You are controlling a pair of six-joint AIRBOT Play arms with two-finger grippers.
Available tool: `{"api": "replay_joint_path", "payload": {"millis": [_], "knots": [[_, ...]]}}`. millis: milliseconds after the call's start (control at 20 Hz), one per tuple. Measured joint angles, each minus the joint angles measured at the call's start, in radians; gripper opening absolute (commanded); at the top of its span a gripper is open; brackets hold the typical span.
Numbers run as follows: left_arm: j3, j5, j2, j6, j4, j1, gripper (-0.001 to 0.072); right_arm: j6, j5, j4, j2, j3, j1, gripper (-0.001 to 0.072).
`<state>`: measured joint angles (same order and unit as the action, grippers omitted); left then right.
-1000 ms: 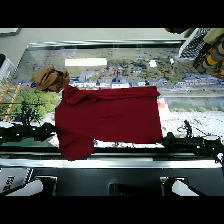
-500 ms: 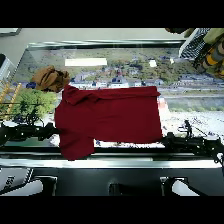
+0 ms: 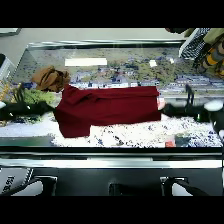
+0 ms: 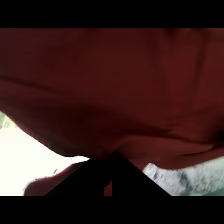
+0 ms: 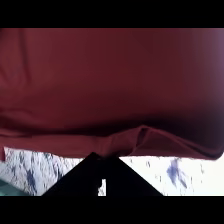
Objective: Fold the clothes and pants, and hang the long-sleeved shirts on hangers.
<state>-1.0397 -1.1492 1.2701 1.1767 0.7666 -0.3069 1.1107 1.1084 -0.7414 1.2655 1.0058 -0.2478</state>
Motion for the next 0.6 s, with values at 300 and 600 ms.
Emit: {"api": "replay_joint_path", "payload": {"millis": [300,600], "knots": [[-0.556,-0.129,-0.118,0.272,0.195,0.024,0.0013,0.311,-0.012,-0.333,-0.093,0.609,0.120,0.0030],[-0.847,-0.227,-0.339,0.550,0.393,0.027,0.0013,0.425,0.011,-0.451,-0.351,0.874,0.137,0.0030]]}}
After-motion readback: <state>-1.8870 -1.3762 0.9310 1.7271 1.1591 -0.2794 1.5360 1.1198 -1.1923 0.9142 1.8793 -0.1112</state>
